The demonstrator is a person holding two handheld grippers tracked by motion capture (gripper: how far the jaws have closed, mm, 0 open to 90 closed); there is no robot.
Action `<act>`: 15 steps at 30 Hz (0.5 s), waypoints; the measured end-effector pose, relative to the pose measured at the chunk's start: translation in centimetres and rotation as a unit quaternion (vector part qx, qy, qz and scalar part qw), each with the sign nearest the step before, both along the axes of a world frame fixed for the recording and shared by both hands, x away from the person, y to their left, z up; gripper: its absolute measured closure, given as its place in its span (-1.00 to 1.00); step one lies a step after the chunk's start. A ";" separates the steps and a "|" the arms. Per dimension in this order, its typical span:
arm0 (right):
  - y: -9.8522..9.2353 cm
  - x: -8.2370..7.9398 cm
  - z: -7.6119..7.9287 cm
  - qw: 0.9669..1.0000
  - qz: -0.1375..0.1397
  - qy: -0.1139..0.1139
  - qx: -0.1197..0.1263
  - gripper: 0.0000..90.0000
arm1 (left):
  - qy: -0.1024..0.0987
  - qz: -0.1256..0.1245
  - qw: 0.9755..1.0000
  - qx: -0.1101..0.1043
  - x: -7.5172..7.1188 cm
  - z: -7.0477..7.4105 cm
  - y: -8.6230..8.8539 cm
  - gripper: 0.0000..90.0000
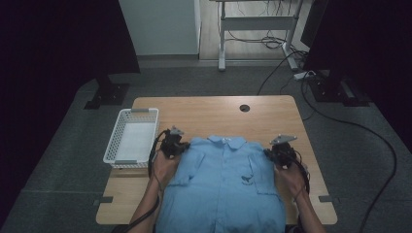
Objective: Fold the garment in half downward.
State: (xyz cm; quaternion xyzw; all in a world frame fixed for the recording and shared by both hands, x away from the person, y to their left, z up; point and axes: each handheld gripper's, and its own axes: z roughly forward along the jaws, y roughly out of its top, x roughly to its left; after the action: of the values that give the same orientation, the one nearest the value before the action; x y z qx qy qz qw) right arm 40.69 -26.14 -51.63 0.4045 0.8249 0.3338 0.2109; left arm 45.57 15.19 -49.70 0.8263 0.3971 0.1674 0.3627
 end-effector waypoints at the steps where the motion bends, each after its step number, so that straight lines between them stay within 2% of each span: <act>1: 0.2 0.6 1.2 1.000 -0.003 -0.014 -0.004 0.94 | -0.024 0.004 1.000 0.003 0.3 1.5 -0.2 0.95; 2: 0.4 1.0 2.8 0.999 -0.006 -0.034 -0.005 0.94 | -0.050 0.009 0.999 0.000 0.5 3.3 -0.3 0.95; 3: 0.5 1.3 4.5 0.998 -0.009 -0.055 -0.001 0.94 | -0.079 0.016 0.997 -0.008 0.5 5.3 -0.3 0.95; 4: 0.7 1.3 6.5 0.997 -0.012 -0.078 0.002 0.94 | -0.108 0.021 0.994 -0.017 0.2 7.3 -0.1 0.95; 5: 0.8 1.1 8.5 0.994 -0.015 -0.104 0.003 0.94 | -0.137 0.024 0.990 -0.033 -0.5 9.0 0.1 0.95; 6: 0.8 0.5 10.4 0.992 -0.017 -0.128 0.007 0.94 | -0.162 0.022 0.986 -0.043 -1.4 10.4 0.4 0.95; 7: 0.7 -0.3 11.9 0.989 -0.015 -0.149 0.010 0.94 | -0.181 0.019 0.982 -0.043 -2.4 11.2 0.7 0.95; 8: 0.5 -1.3 12.9 0.986 -0.012 -0.168 0.014 0.94 | -0.190 0.012 0.981 -0.043 -3.4 11.4 1.0 0.95; 9: 0.2 -2.3 13.3 0.983 -0.009 -0.180 0.022 0.94 | -0.191 0.004 0.981 -0.045 -4.3 11.0 1.3 0.95; 11: -0.4 -4.2 12.5 0.983 -0.002 -0.180 0.044 0.94 | -0.179 -0.009 0.983 -0.046 -5.9 9.0 1.8 0.95; 13: -0.7 -5.6 9.9 0.985 0.010 -0.159 0.064 0.94 | -0.156 -0.015 0.987 -0.040 -7.1 6.2 2.1 0.95; 15: -0.6 -6.7 6.7 0.990 0.017 -0.124 0.066 0.94 | -0.131 -0.019 0.991 -0.036 -8.2 3.4 2.3 0.95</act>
State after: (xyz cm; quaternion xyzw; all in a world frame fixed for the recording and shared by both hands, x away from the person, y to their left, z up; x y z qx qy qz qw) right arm 34.02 -26.70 -44.92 0.3591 0.7756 0.4381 0.2785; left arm 37.41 17.49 -46.27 0.7911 0.3365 0.2528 0.4438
